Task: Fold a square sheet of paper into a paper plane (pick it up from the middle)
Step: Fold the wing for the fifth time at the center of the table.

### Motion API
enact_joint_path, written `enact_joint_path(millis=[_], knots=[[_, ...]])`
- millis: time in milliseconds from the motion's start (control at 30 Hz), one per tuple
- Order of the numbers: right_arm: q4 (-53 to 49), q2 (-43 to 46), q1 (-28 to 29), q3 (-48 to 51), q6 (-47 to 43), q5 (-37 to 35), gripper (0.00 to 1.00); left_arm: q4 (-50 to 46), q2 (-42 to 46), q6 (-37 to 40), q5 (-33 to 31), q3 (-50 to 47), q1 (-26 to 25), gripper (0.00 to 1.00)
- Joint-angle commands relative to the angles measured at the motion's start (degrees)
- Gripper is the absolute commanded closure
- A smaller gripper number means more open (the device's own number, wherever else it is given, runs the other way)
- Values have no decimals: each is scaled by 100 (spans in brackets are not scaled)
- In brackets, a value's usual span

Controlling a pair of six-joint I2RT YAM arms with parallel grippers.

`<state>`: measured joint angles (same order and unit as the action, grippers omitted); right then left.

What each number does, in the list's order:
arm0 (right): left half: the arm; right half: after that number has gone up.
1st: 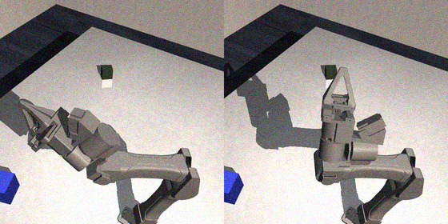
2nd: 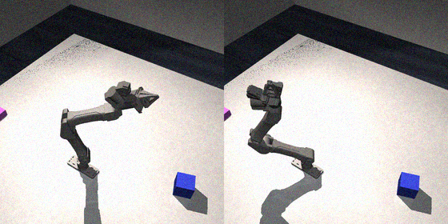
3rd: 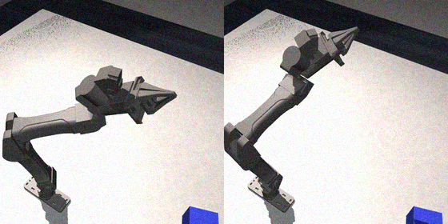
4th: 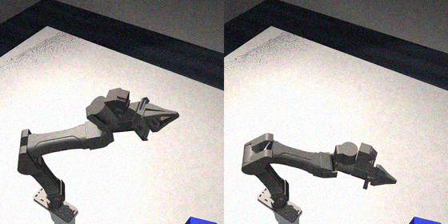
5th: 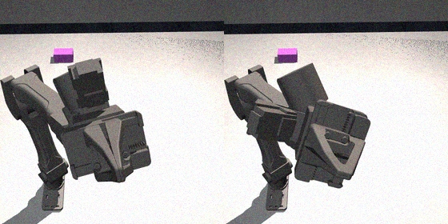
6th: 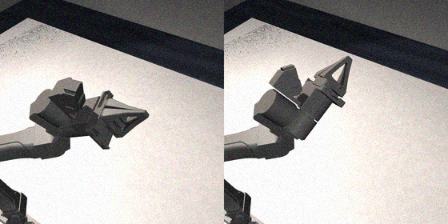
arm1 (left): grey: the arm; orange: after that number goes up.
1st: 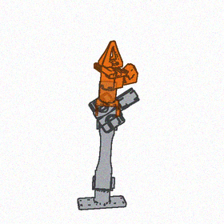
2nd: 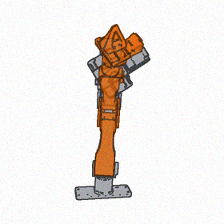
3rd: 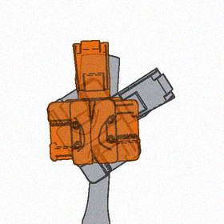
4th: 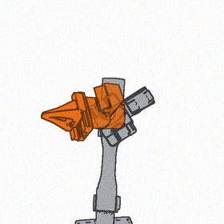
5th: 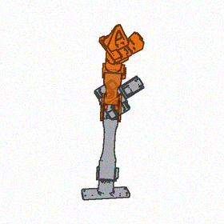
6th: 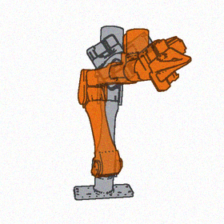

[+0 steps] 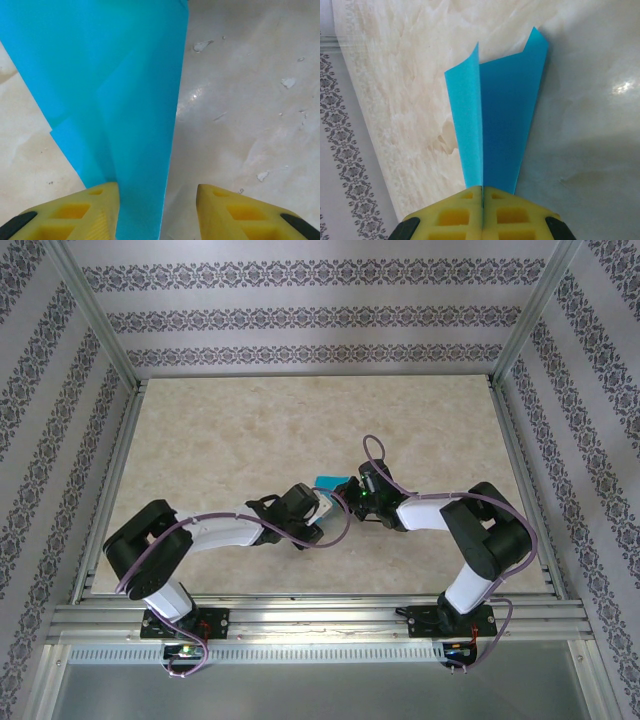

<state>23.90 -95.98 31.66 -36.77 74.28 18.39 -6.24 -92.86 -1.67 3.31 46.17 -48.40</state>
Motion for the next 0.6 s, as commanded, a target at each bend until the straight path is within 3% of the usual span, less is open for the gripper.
enact_joint_path(millis=[0, 133, 567], knots=[[71, 161, 51, 4, 86, -125, 97, 276, -54, 255, -356, 160, -181, 56], [63, 159, 59, 12, 91, -117, 97, 227, -92, 319, -704, 269, -293, 55], [150, 62, 55, -5, 139, -38, 97, 95, -380, 375, -827, 462, -416, 54]])
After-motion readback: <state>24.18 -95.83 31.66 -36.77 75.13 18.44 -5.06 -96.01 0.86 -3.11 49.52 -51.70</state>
